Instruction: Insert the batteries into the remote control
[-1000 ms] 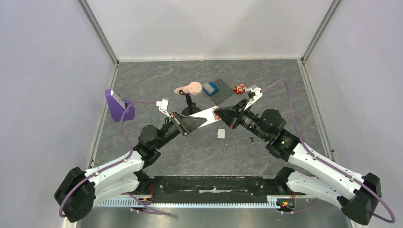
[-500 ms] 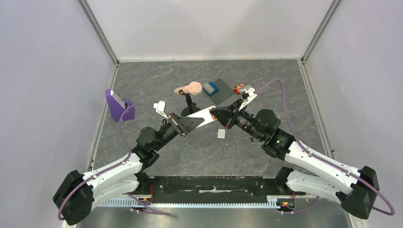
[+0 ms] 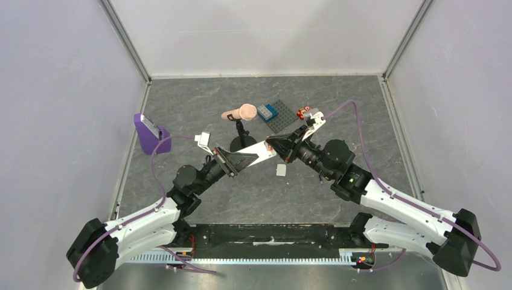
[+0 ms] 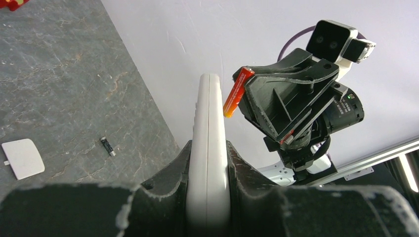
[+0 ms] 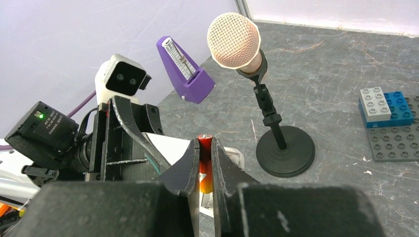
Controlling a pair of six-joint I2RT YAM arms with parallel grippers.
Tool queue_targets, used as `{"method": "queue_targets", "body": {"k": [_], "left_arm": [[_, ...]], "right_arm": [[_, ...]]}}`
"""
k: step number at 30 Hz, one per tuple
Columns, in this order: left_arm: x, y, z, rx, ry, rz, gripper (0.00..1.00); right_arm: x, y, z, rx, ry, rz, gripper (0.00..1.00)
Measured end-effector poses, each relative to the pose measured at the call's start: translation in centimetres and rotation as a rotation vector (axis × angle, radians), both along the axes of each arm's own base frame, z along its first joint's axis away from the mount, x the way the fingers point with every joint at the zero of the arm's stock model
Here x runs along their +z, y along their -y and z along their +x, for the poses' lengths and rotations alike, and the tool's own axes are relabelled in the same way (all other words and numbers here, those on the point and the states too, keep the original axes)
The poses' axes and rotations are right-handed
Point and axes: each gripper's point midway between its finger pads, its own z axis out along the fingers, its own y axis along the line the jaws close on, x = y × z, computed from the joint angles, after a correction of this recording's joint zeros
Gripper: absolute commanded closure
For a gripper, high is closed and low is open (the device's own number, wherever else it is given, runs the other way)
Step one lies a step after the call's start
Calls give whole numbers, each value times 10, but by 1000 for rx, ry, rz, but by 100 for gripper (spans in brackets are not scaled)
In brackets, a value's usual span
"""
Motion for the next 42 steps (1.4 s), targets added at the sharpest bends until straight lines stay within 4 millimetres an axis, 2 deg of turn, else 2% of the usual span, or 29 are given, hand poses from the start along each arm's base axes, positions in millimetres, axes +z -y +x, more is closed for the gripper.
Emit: {"method": "queue_targets", "body": {"k": [7,16,31,42], "left_arm": [[-1,-1,0,1,-1,0,98],[-4,-1,0,5,-7,3,98],[-2,-5,0,18,-17,-26,98],[-2,-5,1,21,-17,-33,98]], "right_arm": [[4,-2,-2,4,15,14,91],[-12,-10,-4,16,3,-18,91],[-21,-6,1,-30,11,-37,92],[-21,-12,-1,-19,17,-28,90]]}}
